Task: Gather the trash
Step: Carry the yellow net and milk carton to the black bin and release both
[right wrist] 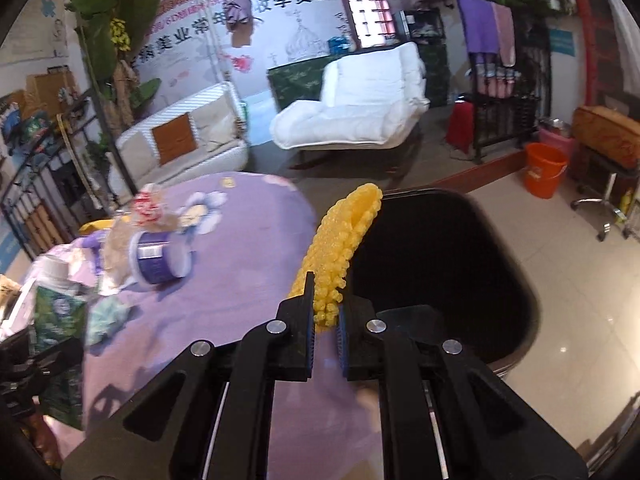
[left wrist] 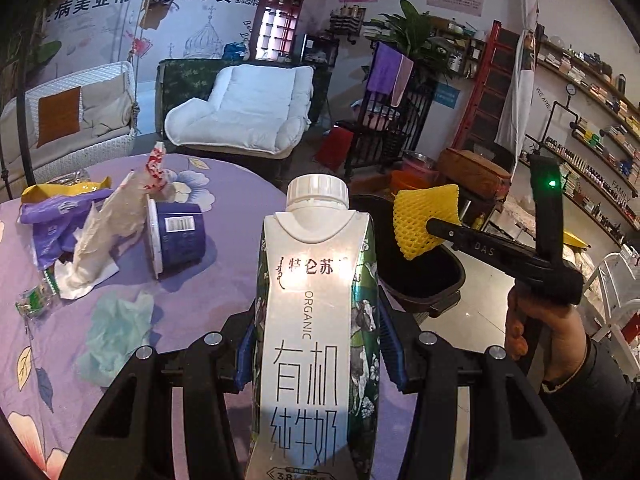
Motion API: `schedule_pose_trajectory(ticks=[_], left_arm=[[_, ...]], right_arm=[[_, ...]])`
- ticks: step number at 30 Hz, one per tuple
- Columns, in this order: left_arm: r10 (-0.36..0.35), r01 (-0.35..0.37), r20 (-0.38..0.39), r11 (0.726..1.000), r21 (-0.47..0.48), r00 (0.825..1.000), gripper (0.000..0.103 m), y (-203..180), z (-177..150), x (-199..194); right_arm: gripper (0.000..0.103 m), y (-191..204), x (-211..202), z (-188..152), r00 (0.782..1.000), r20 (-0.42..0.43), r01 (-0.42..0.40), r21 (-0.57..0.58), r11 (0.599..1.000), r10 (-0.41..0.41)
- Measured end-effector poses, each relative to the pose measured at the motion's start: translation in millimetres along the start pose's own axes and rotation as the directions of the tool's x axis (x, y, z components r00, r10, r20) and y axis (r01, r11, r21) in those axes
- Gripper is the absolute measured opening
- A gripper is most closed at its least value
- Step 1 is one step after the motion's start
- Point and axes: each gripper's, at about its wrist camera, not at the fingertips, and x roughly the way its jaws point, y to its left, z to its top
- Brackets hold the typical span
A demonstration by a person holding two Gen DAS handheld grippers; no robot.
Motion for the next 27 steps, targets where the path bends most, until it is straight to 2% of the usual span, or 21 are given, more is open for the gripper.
schedule_pose_trajectory(ticks=[3, 7, 11, 17, 19, 20, 21, 23, 27], left_arm=[[-0.024, 0.024, -0.012, 1.0, 0.011, 1.0, 0.051, -10, 3, 13], [-0.049, 0.05, -0.035, 0.999, 0.015, 0.998, 0.051, -18, 5, 28], [-0.064, 0.065, -0.052, 0.998, 0.018, 0.997, 0.051, -23, 7, 39], [-0.081, 0.083, -0.074, 0.996, 0.032, 0.994, 0.051, -33, 8, 47], [-0.09, 0.093, -0.083, 0.995, 0.03, 0.992, 0.051, -34, 9, 51], [-0.096, 0.098, -0.089, 0.995, 0.027, 0.991, 0.051, -35, 9, 53], [-0.1, 0.103, -0.095, 0.994, 0.025, 0.99, 0.051, -35, 10, 55], [-0.109, 0.112, -0.103, 0.994, 0.018, 0.989, 0.051, -37, 10, 60], [-0.118, 0.121, -0.112, 0.993, 0.017, 0.987, 0.051, -43, 16, 69]], right_arm=[[0.01, -20, 24, 7, 0.997, -0.051, 0.065, -0.008, 0.998, -0.066], [0.01, -40, 58, 11, 0.984, -0.141, 0.112, -0.008, 0.994, -0.112], [0.01, -54, 90, 10, 0.964, -0.231, 0.136, 0.006, 0.991, -0.131], [0.011, -61, 122, 6, 0.923, -0.349, 0.167, -0.012, 0.986, -0.161], [0.015, -63, 125, 5, 0.916, -0.369, 0.169, -0.01, 0.986, -0.161], [0.024, -63, 125, 6, 0.916, -0.368, 0.168, -0.005, 0.986, -0.158], [0.044, -63, 124, 5, 0.918, -0.363, 0.17, 0.001, 0.985, -0.158], [0.062, -66, 119, 7, 0.926, -0.34, 0.178, 0.014, 0.984, -0.163], [0.062, -66, 96, 5, 0.948, -0.279, 0.167, 0.036, 0.985, -0.151]])
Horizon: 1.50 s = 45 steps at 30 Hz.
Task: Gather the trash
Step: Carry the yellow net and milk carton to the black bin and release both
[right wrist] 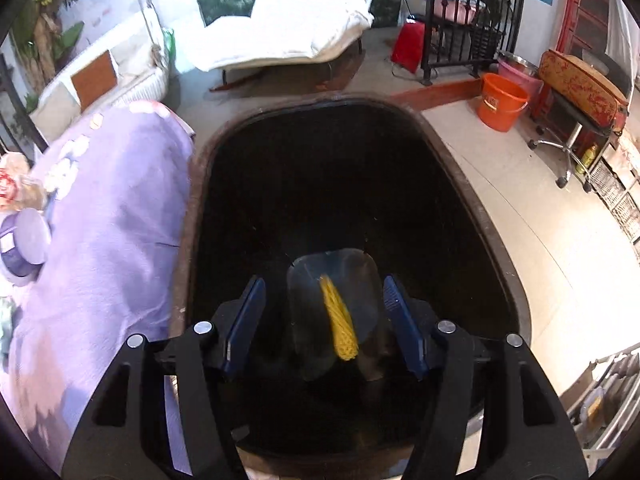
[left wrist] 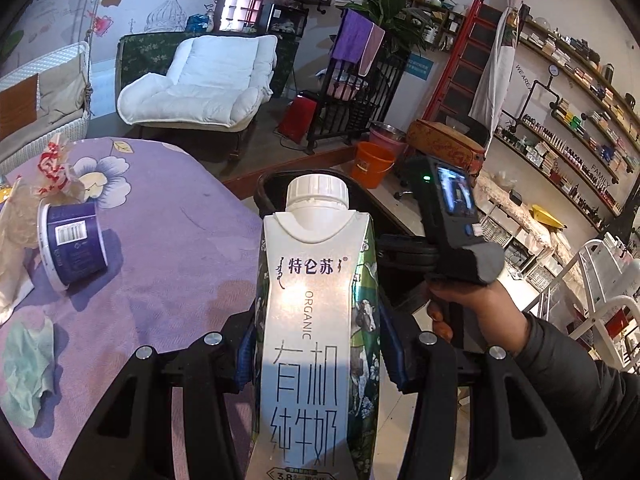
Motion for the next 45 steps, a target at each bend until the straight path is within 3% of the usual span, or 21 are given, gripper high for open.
schedule_pose_trajectory(ticks=[6, 13, 21, 30, 39, 41, 43, 45], left_arm=[[-0.031, 0.031, -0.019, 0.999, -0.005, 0.999, 0.051, -7, 16, 24], [-0.027, 0.027, -0.069, 1.0, 0.005, 0.997, 0.051, -18, 35, 65], [-0.027, 0.026, -0.173, 1.0, -0.011, 0.985, 0.051, -27, 52, 117], [-0.021, 0.017, -0.297, 1.0, -0.015, 0.955, 0.051, -37, 57, 171], [-0.008, -0.008, -0.35, 0.999, -0.042, 0.937, 0.051, -38, 56, 197], [-0.005, -0.01, -0.353, 0.999, -0.04, 0.936, 0.056, -38, 56, 197], [0.007, -0.021, -0.34, 0.999, -0.036, 0.94, 0.079, -37, 57, 192], [0.01, -0.023, -0.305, 0.999, -0.041, 0.952, 0.082, -37, 62, 188]], right_arm=[[0.066, -15, -44, -20, 0.994, 0.114, -0.01, 0.053, 0.999, 0.004], [0.073, -40, -84, -44, 0.971, 0.225, 0.053, 0.113, 0.992, -0.078], [0.076, -65, -106, -72, 0.956, 0.262, 0.084, 0.194, 0.977, -0.134], [0.078, -85, -123, -85, 0.948, 0.277, 0.088, 0.242, 0.966, -0.155], [0.081, -93, -129, -88, 0.946, 0.284, 0.08, 0.257, 0.963, -0.154], [0.082, -92, -129, -89, 0.947, 0.285, 0.078, 0.255, 0.964, -0.152], [0.083, -91, -129, -88, 0.946, 0.287, 0.077, 0.254, 0.964, -0.151], [0.084, -90, -130, -89, 0.945, 0.29, 0.074, 0.255, 0.964, -0.149]])
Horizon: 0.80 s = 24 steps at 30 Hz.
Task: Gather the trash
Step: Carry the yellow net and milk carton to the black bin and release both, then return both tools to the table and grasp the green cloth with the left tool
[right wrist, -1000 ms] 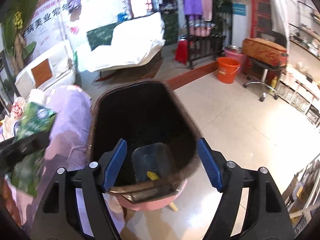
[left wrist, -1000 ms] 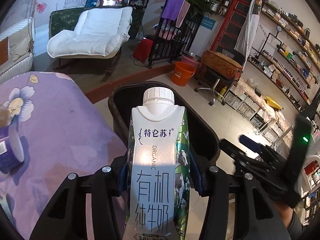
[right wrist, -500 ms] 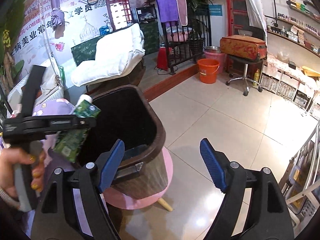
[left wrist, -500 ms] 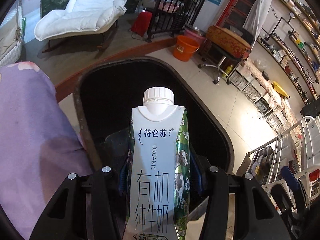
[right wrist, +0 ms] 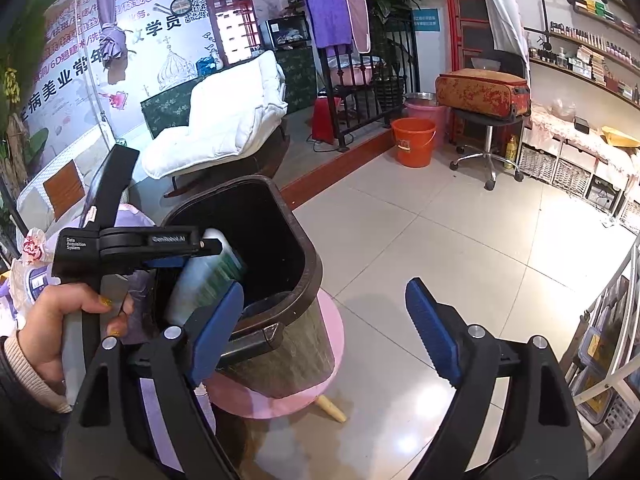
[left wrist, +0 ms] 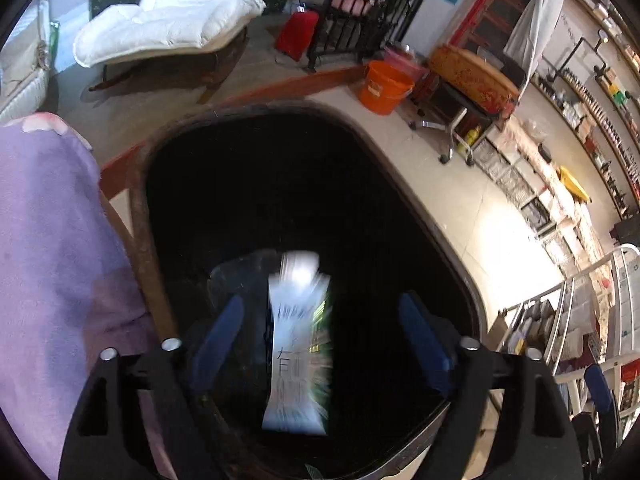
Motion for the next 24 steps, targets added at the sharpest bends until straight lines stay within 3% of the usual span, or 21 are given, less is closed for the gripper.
schedule_pose_trajectory(ticks=[9, 17, 24], left_arm=[[-0.005, 0.005, 0.141, 1.0, 0.0, 0.99, 0.087, 8, -16, -60], [0.079, -0.086, 0.275, 0.996, 0.012, 0.958, 0.091, 25, -62, -128], [0.2, -0.187, 0.333, 0.98, -0.069, 0.922, 0.093, 60, -102, -170]], right_arm=[[0.087, 7, -7, 5, 1.0, 0.02, -0.021, -0.009, 1.0, 0.021], [0.087, 40, -8, 6, 0.996, 0.006, -0.09, -0.066, 0.994, 0.09], [0.087, 87, -3, 1, 0.98, -0.047, -0.196, -0.149, 0.969, 0.191]])
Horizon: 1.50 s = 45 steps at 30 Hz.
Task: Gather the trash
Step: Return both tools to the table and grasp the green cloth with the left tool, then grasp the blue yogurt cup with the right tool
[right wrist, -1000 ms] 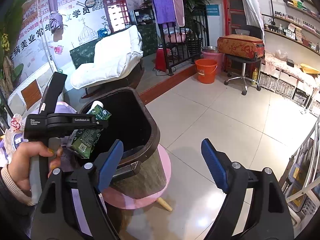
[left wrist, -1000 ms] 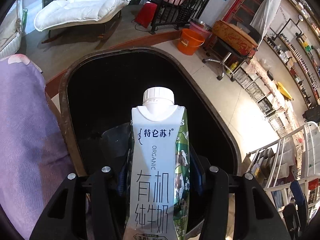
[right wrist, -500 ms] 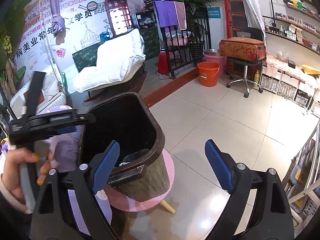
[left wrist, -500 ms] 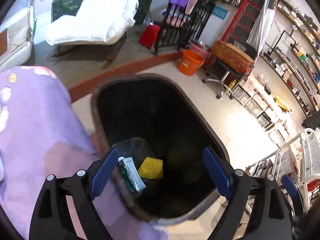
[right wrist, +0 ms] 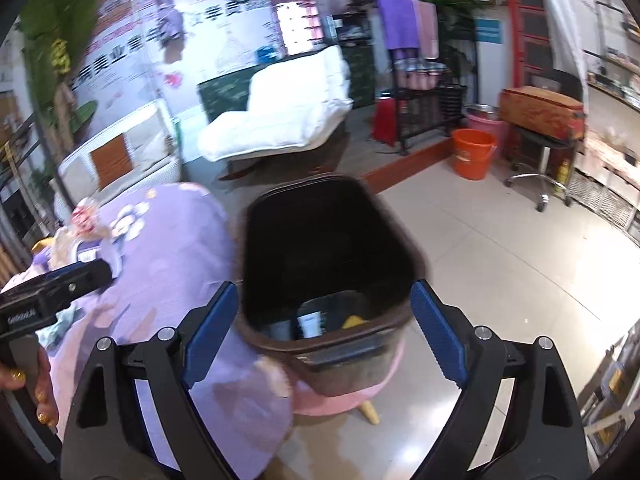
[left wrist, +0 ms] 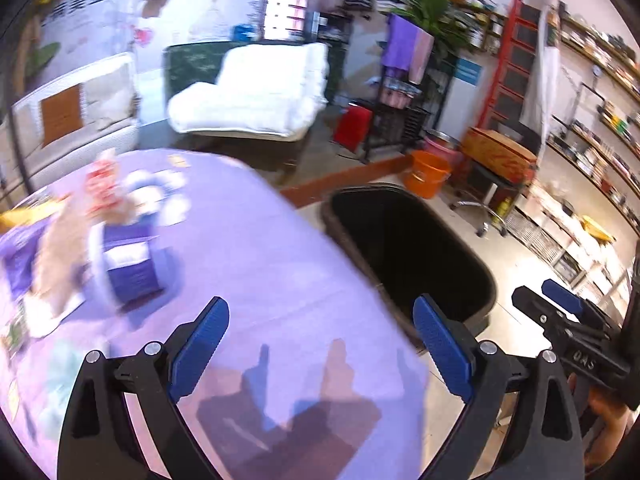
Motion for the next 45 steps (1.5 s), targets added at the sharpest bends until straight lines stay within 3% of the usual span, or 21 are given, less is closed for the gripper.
schedule_pose_trajectory(ticks=[5, 13, 22, 26, 34, 37, 45], left_arm=[[0.115, -0.115, -0.019, 0.992, -0.053, 0.993, 0.093, 41, -17, -16], [0.254, -0.258, -0.053, 0.959, -0.118, 0.966, 0.093, 96, -31, -39], [0.26, -0.272, -0.162, 0.961, -0.055, 0.952, 0.092, 133, -42, -15], [0.241, -0.258, -0.198, 0.964, -0.066, 0.95, 0.073, 138, -44, -6], [0.203, -0.232, -0.162, 0.956, -0.183, 0.966, 0.023, 152, -52, -24], [0.186, -0.216, -0.152, 0.952, -0.216, 0.971, 0.014, 156, -55, -30], [0.19, -0.204, -0.077, 0.941, -0.271, 0.979, 0.01, 161, -66, -66]], right_arm=[[0.088, 42, 12, -5, 0.993, -0.054, -0.105, -0.06, 0.993, 0.101], [0.088, 102, 26, -16, 0.973, -0.125, -0.209, -0.139, 0.968, 0.192], [0.088, 156, 32, -20, 0.946, -0.183, -0.303, -0.2, 0.932, 0.268], [0.089, 169, 37, -20, 0.939, -0.209, -0.317, -0.212, 0.925, 0.274], [0.089, 179, 50, -20, 0.924, -0.254, -0.34, -0.195, 0.92, 0.287], [0.089, 183, 53, -20, 0.918, -0.265, -0.349, -0.189, 0.918, 0.295], [0.089, 209, 66, -14, 0.891, -0.306, -0.402, -0.185, 0.897, 0.336]])
